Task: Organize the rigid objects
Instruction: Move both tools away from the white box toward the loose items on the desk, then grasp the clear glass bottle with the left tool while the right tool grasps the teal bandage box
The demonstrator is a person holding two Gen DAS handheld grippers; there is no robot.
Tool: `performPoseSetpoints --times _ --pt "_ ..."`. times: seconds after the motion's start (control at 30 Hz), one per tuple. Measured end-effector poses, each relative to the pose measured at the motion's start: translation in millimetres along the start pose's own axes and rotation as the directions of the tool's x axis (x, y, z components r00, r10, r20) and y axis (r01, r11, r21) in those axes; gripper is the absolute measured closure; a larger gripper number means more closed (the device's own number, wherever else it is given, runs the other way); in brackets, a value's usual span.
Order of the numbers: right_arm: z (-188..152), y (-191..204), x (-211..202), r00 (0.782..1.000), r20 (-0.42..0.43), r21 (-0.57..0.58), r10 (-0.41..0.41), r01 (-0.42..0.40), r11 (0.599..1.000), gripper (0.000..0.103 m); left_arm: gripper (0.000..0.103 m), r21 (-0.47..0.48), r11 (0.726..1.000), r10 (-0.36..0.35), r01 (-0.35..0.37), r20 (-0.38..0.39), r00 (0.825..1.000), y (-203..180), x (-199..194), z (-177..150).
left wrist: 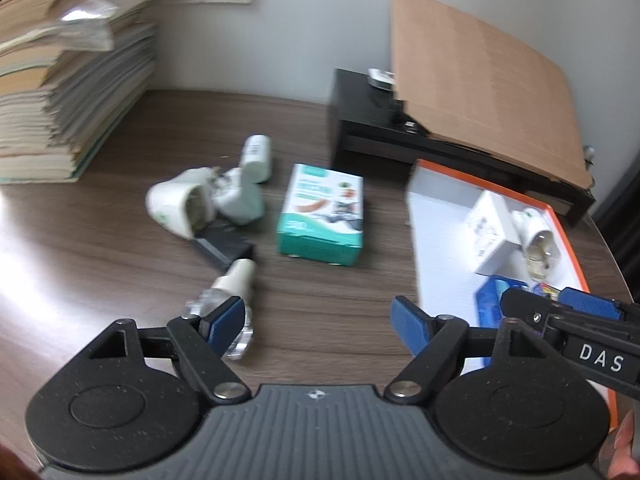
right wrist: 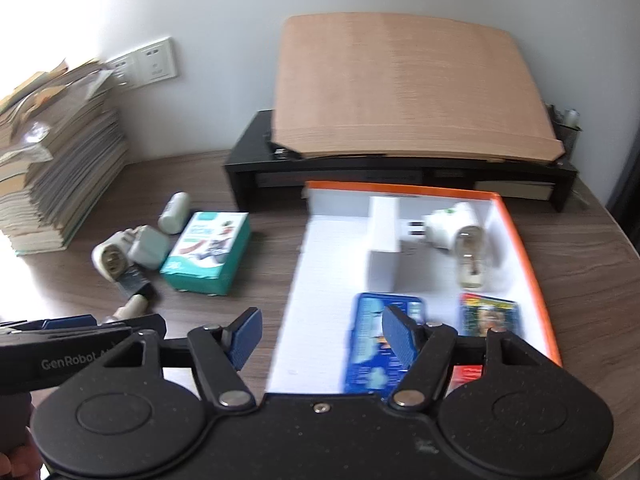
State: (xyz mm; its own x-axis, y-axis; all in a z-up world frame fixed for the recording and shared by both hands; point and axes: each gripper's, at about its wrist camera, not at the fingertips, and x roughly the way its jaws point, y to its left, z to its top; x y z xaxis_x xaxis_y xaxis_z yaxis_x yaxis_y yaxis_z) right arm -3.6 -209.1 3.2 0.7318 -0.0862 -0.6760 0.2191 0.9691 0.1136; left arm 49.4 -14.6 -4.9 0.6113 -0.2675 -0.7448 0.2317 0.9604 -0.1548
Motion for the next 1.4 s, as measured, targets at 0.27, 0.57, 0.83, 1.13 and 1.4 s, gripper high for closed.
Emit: performPoseSetpoints --times 0.27,0.57,0.83,1.13,1.4 --pt "-1.5 35.7 3.3 1.0 0.002 -0.033 0.031 -0.031 0.999 0.023 0.02 -0.045 0.998 0.039 -0.038 0.014 0.999 39.3 -6.4 -1.7" --pt "-2.7 51.8 12.0 0.999 -0.009 -0.032 0.036 -0.036 0.999 0.023 0.019 -0.042 0.998 0.042 -0.042 -0.013 0.999 62.9 3.8 -4.5" --pt "-7.3 53.1 23.2 0.999 -0.042 -0.02 0.021 -0.022 1.0 0.023 0.019 0.032 0.999 0.018 -0.016 -0.055 0.998 62.0 26.7 -11.9" --pt "-7.7 56.8 37.9 0.997 -0.074 -0.013 0.016 -0.017 1.0 0.023 0.041 0.132 0.991 0.011 -0.006 -0.038 0.999 60.2 48.0 -19.2" --pt "8.2 71.4 61.9 0.992 -0.101 0.008 0.076 -0.076 0.997 0.018 0.052 0.126 0.992 -0.022 0.024 -0.011 1.0 63.7 44.6 -19.1"
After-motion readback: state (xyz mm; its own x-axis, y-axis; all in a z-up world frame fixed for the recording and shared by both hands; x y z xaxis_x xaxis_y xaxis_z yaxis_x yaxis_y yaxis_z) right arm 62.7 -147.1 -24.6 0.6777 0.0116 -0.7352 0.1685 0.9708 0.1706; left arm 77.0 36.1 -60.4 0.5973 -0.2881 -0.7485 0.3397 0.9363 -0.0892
